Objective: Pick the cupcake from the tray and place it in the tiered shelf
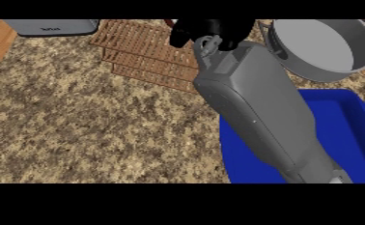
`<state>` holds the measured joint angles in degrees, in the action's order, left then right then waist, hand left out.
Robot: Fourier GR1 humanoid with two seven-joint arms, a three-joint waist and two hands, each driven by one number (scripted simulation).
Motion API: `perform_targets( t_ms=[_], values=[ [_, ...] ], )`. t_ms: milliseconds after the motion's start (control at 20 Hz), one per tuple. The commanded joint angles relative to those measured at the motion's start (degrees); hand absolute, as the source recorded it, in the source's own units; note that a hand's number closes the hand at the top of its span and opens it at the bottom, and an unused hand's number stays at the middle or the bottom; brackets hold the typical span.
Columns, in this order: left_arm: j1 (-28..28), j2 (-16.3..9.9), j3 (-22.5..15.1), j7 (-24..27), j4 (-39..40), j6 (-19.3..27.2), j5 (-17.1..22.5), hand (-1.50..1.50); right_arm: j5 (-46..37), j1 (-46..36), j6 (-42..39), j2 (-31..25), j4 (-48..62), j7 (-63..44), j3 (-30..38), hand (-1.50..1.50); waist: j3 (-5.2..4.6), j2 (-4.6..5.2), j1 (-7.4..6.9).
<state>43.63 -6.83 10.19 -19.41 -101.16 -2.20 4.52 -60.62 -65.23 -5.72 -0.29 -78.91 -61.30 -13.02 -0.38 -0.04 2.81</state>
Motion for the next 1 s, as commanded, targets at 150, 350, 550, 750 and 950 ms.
perform_targets(
  t_ms=[150, 350, 550, 750, 950],
  values=[
    [-15.8, -3.4, -0.4, 7.1, -7.1, -1.3, -0.1, 0.00, -1.2, -2.6, -2.1, -0.2, 6.5, -1.9, 2.2, -1.50, 0.04, -0.14, 1.41],
    [-16.5, -3.7, -0.9, 7.3, -6.1, -2.3, -0.4, 0.00, -0.7, -3.3, 2.1, 0.3, 6.7, -1.1, 3.4, -1.50, 0.10, 0.00, 0.95],
    [-16.6, -3.4, -1.2, 7.7, -6.5, -2.2, -0.7, 0.00, 1.2, -5.2, 5.3, 0.3, 6.2, -1.1, 6.5, -1.50, 0.21, -0.14, 0.24],
    [-16.6, -3.5, -0.3, 7.7, -5.7, -2.2, -0.4, 0.00, 4.8, -4.5, 9.0, 0.3, 5.2, -1.3, 10.6, -1.50, 0.33, -0.14, 0.29],
    [-17.0, -3.3, -0.8, 7.5, -5.7, -2.0, -0.9, 0.00, 7.8, -6.0, 11.3, 0.3, 3.8, -1.0, 12.9, -1.50, 0.32, -0.36, 0.09]
  ],
)
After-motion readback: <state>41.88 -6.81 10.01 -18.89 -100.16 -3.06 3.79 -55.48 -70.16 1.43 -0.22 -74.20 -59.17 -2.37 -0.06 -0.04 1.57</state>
